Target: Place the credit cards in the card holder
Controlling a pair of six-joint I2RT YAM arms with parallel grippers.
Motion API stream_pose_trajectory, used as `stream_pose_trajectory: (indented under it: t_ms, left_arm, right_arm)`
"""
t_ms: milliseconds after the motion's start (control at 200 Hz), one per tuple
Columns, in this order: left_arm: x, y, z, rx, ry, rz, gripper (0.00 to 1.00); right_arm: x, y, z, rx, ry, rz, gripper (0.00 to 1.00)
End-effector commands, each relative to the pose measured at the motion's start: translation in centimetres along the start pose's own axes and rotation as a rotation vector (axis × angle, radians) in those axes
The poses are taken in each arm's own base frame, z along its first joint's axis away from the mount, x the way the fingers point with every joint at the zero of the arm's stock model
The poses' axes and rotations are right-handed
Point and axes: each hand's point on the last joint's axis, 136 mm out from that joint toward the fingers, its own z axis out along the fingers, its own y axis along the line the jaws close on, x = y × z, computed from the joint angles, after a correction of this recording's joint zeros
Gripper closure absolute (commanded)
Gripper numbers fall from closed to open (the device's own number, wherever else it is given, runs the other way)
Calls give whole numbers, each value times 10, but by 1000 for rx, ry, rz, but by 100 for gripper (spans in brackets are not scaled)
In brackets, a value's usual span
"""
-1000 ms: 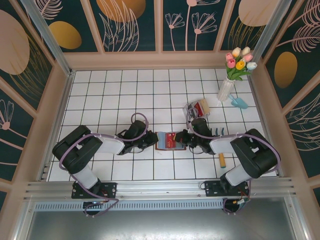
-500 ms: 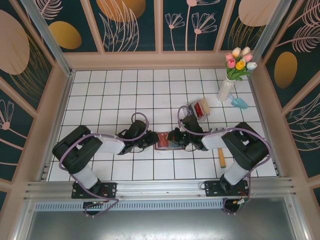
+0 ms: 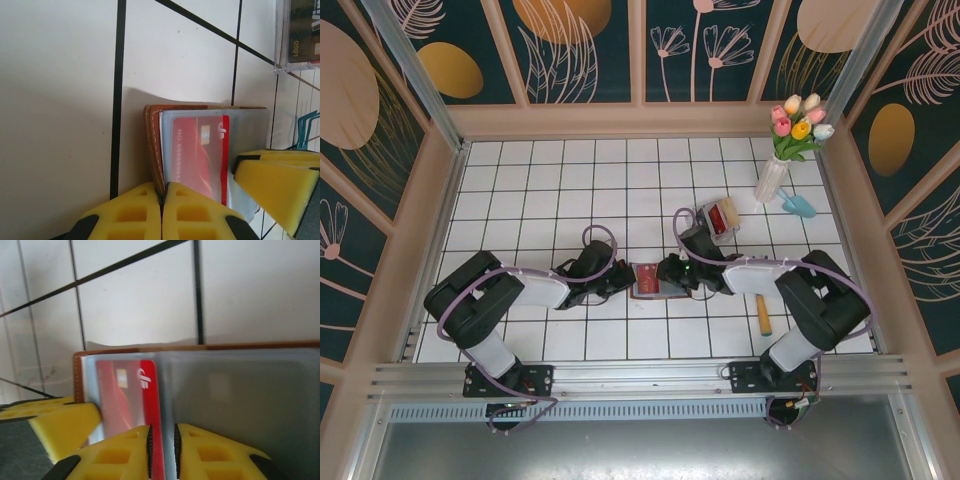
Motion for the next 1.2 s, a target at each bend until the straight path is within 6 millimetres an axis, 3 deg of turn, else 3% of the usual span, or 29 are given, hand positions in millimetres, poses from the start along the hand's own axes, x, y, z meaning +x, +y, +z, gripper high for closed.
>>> stream_pose_trajectory:
  t_ms: [0,170,315,515,611,716,846,1016,1196]
  left_arm:
    - [12,41,-1,-154,23,-6,100]
    - [14,43,-1,-159,27,-3,100]
    - [13,42,-1,-160,28,1,100]
    - [13,36,0,-138,34,4,100]
    - [12,31,1,-121,35,8,99]
    - [11,27,2,-109,39,7,98]
    - [11,25,2,-102,39,10,98]
    - [10,23,2,-97,39,12,97]
    - [11,23,1,-94,39,13,96]
  right_arm:
    - [12,-46,-9,212,35,-36,79]
    - [9,-75,-16,384,28,-75,81]
    - [-6,-75,-26,488,-9,-132,83]
    - [-25,-12,-33,327,-65,-200,78]
    - [-22,21,-31,202,-53,-216,76]
    - [-19,37,-29,134,-49,-208,73]
    - [-9,36,-20,106,-8,-197,79]
    - [0,14,-5,177,41,-171,94]
    - [15,12,16,154,118,-173,97]
